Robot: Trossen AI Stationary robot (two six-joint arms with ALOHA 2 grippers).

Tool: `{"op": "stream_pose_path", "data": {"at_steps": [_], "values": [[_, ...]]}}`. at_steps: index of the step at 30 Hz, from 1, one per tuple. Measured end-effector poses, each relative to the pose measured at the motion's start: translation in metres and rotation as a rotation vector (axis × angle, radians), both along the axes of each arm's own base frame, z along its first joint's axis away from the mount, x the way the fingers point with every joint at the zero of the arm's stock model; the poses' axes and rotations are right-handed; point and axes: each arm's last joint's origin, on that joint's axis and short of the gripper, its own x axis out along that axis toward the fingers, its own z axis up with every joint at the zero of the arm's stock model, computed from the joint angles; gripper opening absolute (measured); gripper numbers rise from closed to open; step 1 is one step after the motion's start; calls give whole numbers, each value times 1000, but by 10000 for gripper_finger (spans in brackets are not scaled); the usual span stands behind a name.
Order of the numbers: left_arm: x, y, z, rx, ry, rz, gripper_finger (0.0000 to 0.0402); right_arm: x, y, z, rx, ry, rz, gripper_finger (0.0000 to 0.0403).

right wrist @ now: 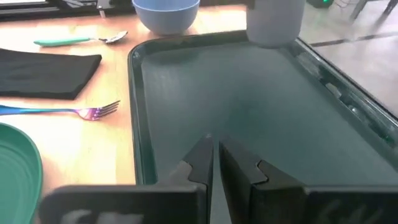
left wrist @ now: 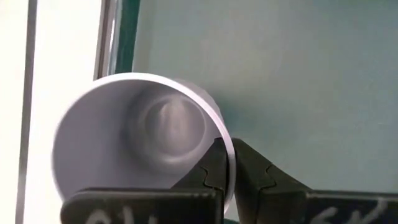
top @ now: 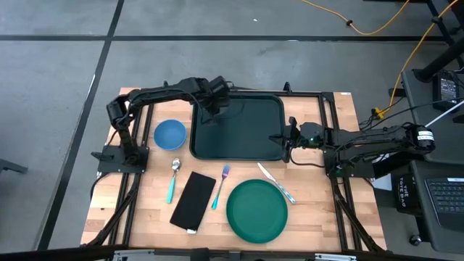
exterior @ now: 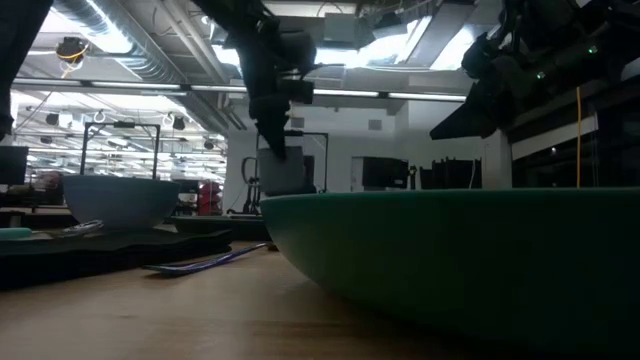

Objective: Set up tray
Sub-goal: Put the gray cup on the top left of the black serving tray

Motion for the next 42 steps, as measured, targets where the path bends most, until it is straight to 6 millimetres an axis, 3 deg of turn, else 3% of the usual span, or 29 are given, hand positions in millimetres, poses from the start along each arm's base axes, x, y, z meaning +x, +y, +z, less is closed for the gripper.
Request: {"op": "stream_pose_path", "data": {"at_steps": [15,33,42], "values": [[-23,26,-36,-65,-7,66,3,2,-1,6,-79,-42,25,32],[-28,32,-39,-54,-3,45,3,3,-3,9,-105,-79,12,32],[-25,41,-50,-46,-4,24,3,3,-3,10,-92,-88,7,32]]}}
